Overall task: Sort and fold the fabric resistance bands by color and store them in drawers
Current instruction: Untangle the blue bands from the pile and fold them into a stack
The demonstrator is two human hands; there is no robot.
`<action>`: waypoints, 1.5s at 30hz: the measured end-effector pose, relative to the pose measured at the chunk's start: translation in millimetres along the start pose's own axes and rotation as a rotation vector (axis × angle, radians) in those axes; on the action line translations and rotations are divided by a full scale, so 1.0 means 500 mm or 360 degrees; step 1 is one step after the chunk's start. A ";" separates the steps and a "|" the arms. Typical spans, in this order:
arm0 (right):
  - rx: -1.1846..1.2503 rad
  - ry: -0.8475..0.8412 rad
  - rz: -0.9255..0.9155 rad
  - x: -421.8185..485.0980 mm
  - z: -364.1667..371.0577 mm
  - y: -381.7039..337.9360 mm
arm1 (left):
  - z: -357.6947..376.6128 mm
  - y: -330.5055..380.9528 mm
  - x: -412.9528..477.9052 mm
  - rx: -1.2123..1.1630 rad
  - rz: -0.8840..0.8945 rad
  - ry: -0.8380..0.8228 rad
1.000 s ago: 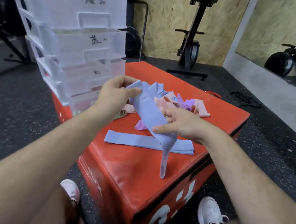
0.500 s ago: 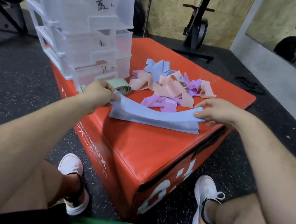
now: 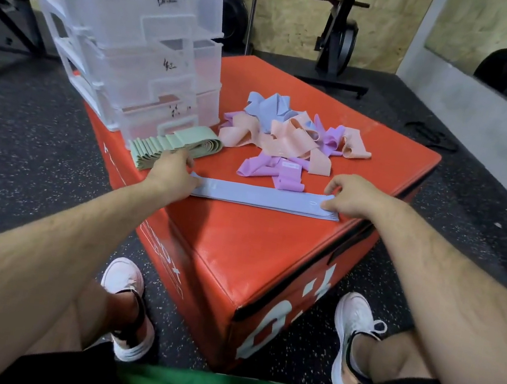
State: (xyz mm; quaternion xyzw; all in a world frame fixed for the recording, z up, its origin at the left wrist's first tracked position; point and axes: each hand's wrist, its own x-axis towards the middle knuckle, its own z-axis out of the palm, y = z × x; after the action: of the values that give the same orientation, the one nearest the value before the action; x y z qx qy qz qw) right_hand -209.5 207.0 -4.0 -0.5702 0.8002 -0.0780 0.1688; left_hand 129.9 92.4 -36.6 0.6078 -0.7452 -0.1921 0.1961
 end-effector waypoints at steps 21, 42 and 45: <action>-0.0076 -0.0193 -0.0134 -0.016 0.005 0.003 | 0.014 0.017 0.009 0.0371 0.0644 -0.0467; 0.0356 0.0239 -0.0253 -0.083 0.008 0.044 | -0.044 -0.029 -0.041 -0.0167 0.0426 -0.0217; 0.0627 0.0124 -0.0081 -0.078 -0.004 0.041 | -0.048 -0.028 -0.036 -0.0564 0.0110 -0.0325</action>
State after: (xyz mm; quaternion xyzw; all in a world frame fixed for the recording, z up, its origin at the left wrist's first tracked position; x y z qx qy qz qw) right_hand -216.9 250.4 -1.7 -0.5426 0.7608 -0.2593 0.2439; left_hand 157.3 106.3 -24.6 0.5150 -0.7361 -0.3741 0.2300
